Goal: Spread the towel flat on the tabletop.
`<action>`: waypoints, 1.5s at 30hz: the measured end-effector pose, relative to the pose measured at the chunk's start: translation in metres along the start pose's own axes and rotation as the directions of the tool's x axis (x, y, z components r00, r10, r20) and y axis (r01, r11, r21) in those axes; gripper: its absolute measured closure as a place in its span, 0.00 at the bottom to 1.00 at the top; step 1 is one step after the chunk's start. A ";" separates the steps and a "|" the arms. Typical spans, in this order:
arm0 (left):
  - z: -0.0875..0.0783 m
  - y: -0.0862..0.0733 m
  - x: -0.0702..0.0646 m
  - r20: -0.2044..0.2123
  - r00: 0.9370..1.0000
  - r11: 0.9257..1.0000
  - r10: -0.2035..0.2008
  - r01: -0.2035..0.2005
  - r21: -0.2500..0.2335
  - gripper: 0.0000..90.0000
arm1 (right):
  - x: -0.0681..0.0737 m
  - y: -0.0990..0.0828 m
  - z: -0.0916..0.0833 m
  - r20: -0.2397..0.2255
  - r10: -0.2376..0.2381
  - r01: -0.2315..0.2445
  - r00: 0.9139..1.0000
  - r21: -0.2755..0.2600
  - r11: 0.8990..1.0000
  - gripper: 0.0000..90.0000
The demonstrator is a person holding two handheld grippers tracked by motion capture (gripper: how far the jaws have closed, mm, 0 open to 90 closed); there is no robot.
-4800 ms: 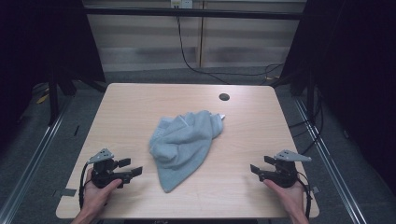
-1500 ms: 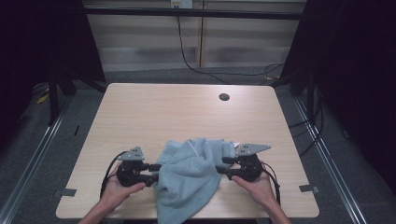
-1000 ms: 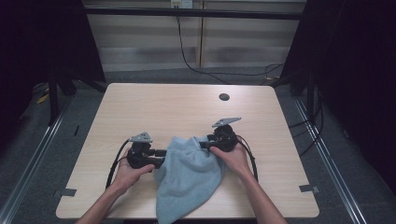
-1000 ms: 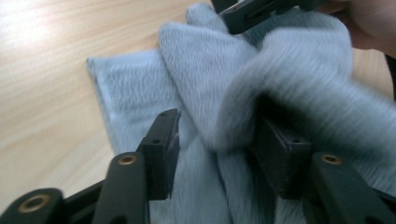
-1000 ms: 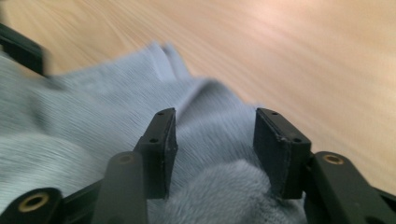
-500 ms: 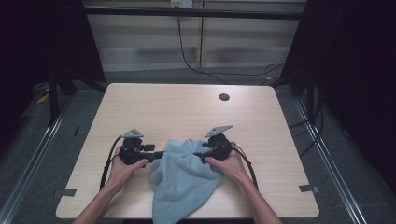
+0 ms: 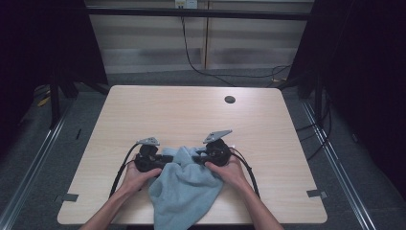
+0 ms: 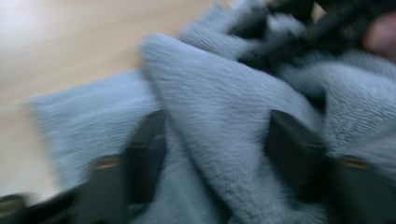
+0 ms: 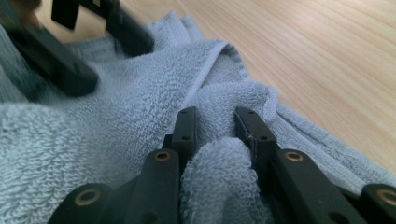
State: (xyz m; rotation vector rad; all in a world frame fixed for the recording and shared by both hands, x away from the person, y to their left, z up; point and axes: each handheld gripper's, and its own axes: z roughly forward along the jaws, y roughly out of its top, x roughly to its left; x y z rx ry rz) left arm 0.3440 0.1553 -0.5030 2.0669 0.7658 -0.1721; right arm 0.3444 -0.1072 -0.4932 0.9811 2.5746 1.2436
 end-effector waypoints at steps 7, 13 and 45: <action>-0.011 0.005 -0.007 0.010 1.000 0.999 0.026 -0.026 -0.023 0.92 | 0.000 0.005 -0.011 0.015 0.027 -0.026 1.000 -0.056 0.998 0.87; -0.031 0.013 -0.006 -0.020 1.000 0.993 0.012 -0.015 -0.119 0.94 | -0.005 0.012 -0.028 0.069 0.058 -0.050 0.996 -0.114 0.992 0.94; -0.137 0.091 -0.046 -0.226 0.967 0.881 0.118 -0.207 -0.426 0.94 | 0.011 0.117 -0.163 0.354 0.028 0.135 0.935 -0.428 0.894 0.95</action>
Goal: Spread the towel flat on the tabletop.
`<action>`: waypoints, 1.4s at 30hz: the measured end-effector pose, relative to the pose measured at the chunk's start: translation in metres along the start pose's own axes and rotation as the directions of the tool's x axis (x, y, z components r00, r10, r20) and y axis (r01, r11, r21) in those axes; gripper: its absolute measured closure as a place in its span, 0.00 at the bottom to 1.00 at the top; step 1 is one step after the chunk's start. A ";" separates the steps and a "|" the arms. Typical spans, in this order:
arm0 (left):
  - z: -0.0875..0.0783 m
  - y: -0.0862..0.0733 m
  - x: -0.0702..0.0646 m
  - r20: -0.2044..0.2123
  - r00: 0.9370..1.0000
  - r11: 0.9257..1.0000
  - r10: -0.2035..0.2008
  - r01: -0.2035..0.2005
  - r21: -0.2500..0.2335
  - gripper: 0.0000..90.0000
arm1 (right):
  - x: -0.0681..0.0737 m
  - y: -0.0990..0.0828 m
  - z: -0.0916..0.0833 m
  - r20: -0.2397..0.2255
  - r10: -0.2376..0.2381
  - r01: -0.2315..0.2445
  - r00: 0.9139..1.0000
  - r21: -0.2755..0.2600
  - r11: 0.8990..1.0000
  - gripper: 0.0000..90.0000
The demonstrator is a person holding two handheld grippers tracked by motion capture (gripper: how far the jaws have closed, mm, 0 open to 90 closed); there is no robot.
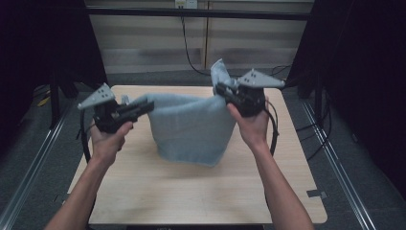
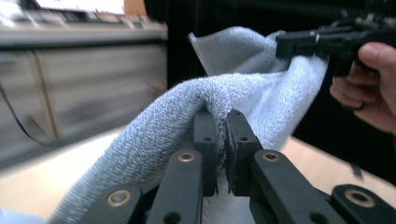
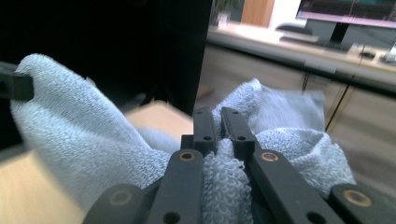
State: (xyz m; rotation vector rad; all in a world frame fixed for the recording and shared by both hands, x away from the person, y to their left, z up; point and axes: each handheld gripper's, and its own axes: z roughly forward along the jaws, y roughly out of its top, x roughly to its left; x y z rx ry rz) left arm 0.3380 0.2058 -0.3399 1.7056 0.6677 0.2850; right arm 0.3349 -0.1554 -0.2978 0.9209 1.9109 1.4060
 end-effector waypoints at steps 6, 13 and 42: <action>0.020 -0.089 -0.022 0.078 0.996 0.969 -0.039 0.019 0.247 0.94 | 0.022 -0.127 -0.018 -0.027 0.095 -0.089 0.995 0.171 0.981 0.94; 0.025 -0.142 -0.046 0.120 0.990 0.912 -0.078 0.022 0.410 0.92 | 0.042 -0.188 -0.036 -0.037 0.160 -0.139 0.986 0.332 0.933 0.89; 0.059 -0.145 0.013 -0.026 0.999 0.887 0.022 -0.008 0.462 0.71 | -0.004 -0.173 0.047 -0.069 0.193 -0.151 0.979 0.394 0.907 0.86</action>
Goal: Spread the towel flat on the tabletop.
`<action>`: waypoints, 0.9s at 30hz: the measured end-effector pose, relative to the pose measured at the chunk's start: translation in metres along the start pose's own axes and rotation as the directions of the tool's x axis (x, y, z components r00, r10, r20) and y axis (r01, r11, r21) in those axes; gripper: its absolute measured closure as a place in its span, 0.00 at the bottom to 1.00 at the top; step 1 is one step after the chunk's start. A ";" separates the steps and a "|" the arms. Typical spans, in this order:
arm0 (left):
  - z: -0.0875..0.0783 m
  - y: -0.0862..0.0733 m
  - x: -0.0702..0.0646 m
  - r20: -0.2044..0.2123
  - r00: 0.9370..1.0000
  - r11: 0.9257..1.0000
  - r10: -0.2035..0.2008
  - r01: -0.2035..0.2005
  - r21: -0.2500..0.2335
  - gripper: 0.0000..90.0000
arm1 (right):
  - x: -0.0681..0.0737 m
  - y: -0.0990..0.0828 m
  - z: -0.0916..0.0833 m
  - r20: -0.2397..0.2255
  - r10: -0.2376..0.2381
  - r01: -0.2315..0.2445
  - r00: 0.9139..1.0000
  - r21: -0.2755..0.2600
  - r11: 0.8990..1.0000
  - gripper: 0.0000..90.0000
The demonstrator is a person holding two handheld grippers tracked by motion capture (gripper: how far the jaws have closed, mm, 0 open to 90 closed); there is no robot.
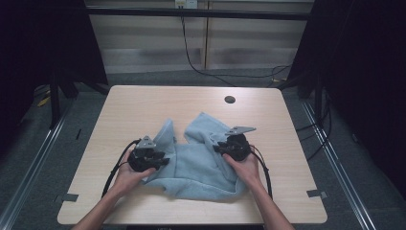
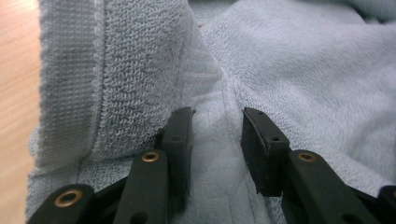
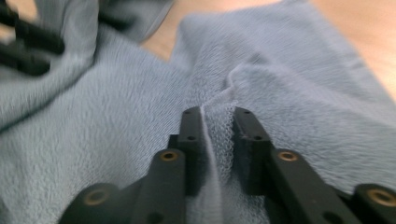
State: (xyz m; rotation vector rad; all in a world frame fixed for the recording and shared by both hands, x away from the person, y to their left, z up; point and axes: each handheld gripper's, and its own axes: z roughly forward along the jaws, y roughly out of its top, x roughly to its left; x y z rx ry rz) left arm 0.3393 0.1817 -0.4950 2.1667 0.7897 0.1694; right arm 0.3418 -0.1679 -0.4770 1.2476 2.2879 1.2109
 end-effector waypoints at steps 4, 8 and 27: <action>-0.013 -0.012 -0.003 0.010 1.000 1.000 -0.017 0.017 -0.006 0.72 | -0.013 0.005 -0.025 0.028 0.034 -0.032 0.999 -0.076 0.997 0.87; -0.026 -0.025 -0.008 0.019 0.999 0.999 -0.036 0.036 -0.009 0.72 | -0.031 0.007 -0.056 0.071 0.073 -0.061 0.995 -0.151 0.987 0.90; -0.053 -0.048 -0.032 0.085 0.993 0.997 -0.077 0.076 0.016 0.69 | -0.065 -0.094 -0.168 0.385 0.262 -0.204 0.885 -0.185 0.961 0.73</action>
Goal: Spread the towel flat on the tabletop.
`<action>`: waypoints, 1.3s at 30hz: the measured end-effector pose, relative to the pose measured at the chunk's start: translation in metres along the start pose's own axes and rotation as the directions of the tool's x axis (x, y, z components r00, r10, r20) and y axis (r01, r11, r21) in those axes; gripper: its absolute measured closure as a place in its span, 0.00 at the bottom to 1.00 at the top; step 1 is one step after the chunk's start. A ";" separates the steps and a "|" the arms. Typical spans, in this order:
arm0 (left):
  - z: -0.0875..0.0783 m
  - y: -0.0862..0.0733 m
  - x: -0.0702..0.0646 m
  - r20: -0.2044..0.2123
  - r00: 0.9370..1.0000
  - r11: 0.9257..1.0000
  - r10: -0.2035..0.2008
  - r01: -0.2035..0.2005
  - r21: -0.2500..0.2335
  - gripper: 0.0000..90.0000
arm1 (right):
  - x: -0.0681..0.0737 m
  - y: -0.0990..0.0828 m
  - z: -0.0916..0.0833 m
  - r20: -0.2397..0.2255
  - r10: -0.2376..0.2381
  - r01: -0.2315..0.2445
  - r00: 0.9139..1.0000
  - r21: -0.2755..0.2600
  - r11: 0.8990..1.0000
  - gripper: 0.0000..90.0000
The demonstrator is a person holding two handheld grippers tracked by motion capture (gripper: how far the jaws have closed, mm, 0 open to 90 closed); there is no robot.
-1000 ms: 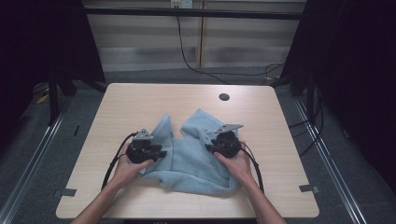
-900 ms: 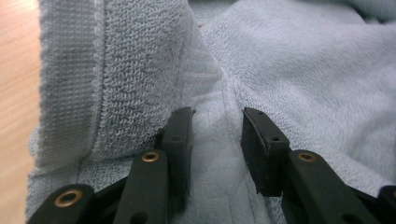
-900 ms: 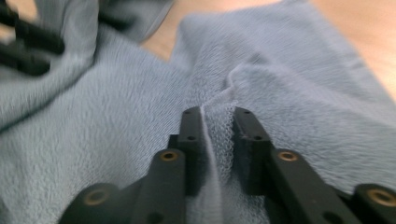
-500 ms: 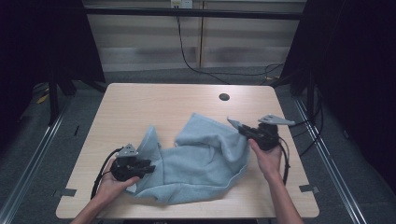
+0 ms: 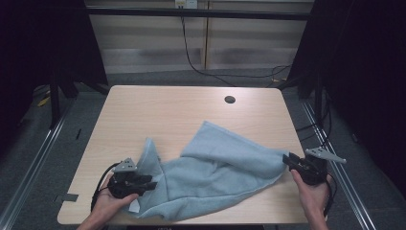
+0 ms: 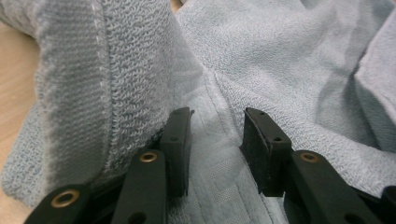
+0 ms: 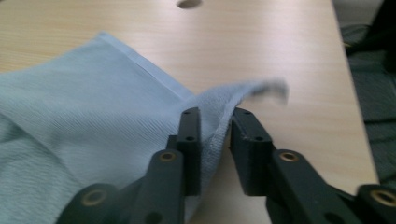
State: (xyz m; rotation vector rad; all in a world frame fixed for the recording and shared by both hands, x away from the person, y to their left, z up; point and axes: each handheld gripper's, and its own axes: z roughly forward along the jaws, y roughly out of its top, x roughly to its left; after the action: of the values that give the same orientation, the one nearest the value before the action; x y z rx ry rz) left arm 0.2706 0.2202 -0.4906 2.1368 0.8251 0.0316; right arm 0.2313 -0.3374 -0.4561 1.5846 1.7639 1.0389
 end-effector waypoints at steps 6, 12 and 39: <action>-0.005 0.007 -0.004 0.024 1.000 1.000 0.012 -0.011 -0.029 0.65 | 0.015 0.013 -0.005 -0.036 -0.025 0.023 0.999 -0.056 0.998 0.63; -0.010 0.039 -0.005 0.027 0.998 0.993 0.051 -0.048 -0.108 0.59 | 0.058 0.020 0.022 -0.220 -0.096 0.095 0.971 -0.016 0.995 0.63; 0.025 0.036 0.020 -0.110 0.987 0.991 0.114 -0.105 0.082 0.84 | 0.133 0.002 0.108 -0.387 -0.209 0.299 0.898 0.189 0.935 0.59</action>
State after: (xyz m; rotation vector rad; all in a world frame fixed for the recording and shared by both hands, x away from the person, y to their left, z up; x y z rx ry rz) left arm 0.3129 0.1983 -0.4861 2.2681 0.7845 0.1839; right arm 0.2991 -0.1865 -0.5010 1.3007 2.3597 1.0644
